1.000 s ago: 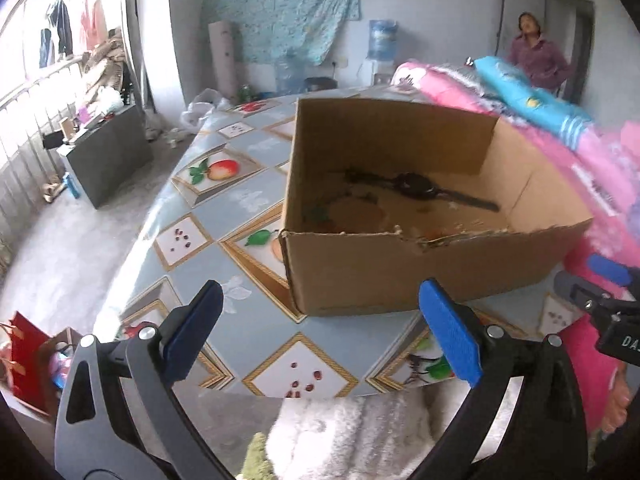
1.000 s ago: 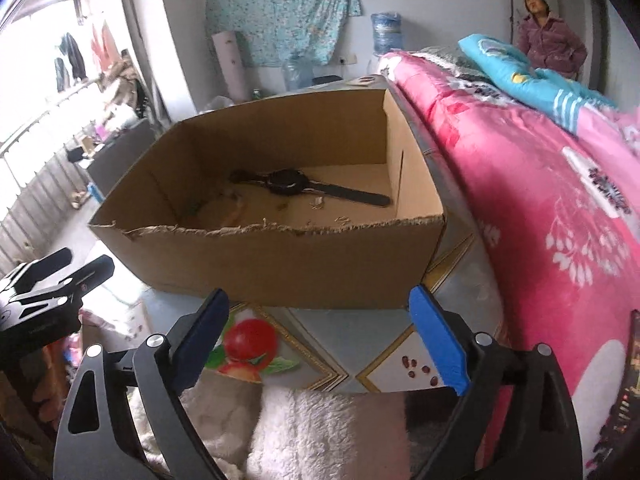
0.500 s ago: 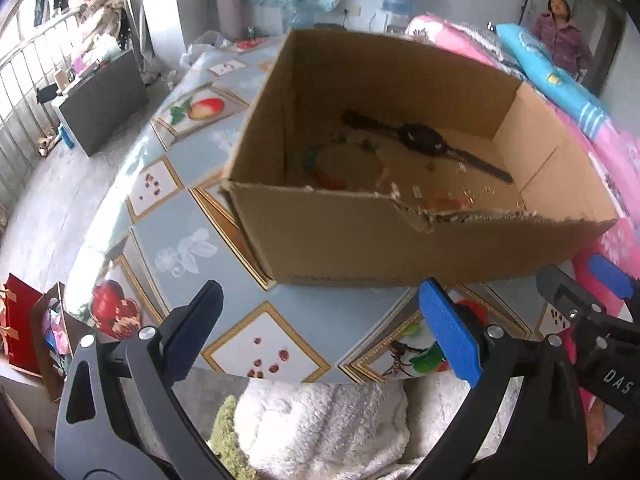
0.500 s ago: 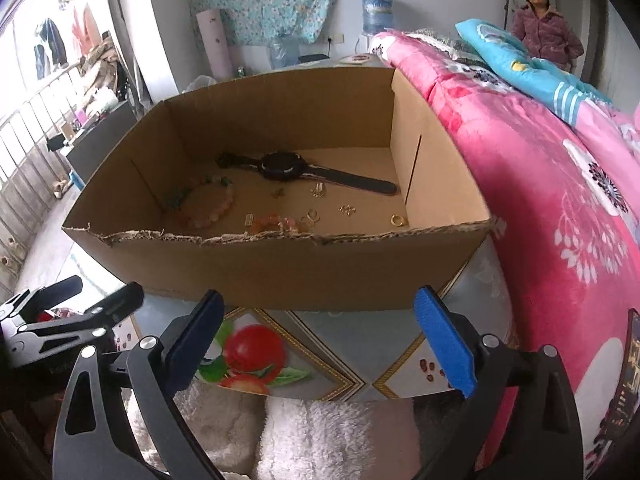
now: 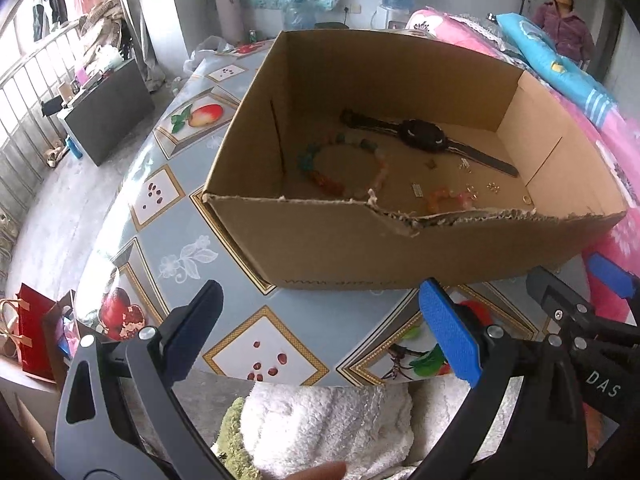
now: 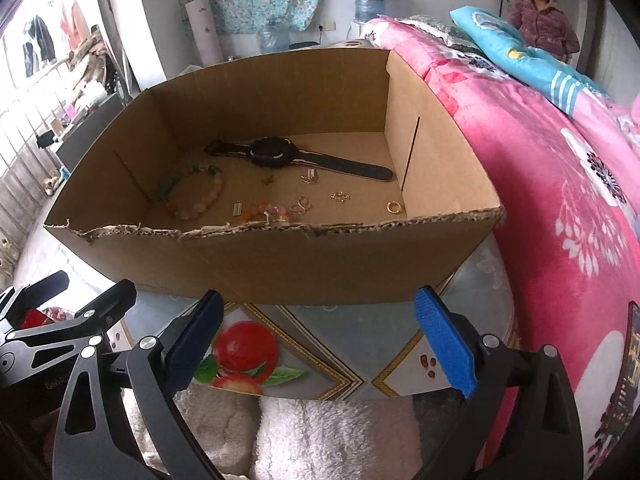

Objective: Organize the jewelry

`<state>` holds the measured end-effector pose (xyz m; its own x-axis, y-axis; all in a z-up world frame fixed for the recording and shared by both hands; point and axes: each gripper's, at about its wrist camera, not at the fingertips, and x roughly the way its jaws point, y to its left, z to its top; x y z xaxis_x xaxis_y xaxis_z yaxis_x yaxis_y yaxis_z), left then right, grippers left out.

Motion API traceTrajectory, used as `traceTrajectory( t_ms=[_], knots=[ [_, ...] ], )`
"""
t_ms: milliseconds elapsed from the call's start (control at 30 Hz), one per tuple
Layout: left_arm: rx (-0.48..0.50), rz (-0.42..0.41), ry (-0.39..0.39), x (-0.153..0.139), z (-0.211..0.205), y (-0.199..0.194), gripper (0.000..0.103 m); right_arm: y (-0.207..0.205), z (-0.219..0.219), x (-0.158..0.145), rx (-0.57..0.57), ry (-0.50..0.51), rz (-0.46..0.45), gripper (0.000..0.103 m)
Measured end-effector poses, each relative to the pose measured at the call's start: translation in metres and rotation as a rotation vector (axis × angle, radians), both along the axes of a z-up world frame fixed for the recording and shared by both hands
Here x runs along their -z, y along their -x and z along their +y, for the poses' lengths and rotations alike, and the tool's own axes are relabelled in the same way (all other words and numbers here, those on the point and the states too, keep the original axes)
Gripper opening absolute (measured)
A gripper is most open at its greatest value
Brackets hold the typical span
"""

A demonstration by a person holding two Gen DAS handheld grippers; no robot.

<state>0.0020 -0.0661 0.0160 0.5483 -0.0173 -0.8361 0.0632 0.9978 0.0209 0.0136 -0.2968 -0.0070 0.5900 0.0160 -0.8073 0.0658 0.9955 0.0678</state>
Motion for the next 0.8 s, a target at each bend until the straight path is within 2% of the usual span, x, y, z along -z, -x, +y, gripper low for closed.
traceTrajectory(
  t_ms=[800],
  knots=[
    [0.014, 0.044, 0.000, 0.008, -0.010, -0.012, 0.095, -0.004, -0.004, 0.002, 0.046, 0.023, 0.025, 0.094]
  ],
)
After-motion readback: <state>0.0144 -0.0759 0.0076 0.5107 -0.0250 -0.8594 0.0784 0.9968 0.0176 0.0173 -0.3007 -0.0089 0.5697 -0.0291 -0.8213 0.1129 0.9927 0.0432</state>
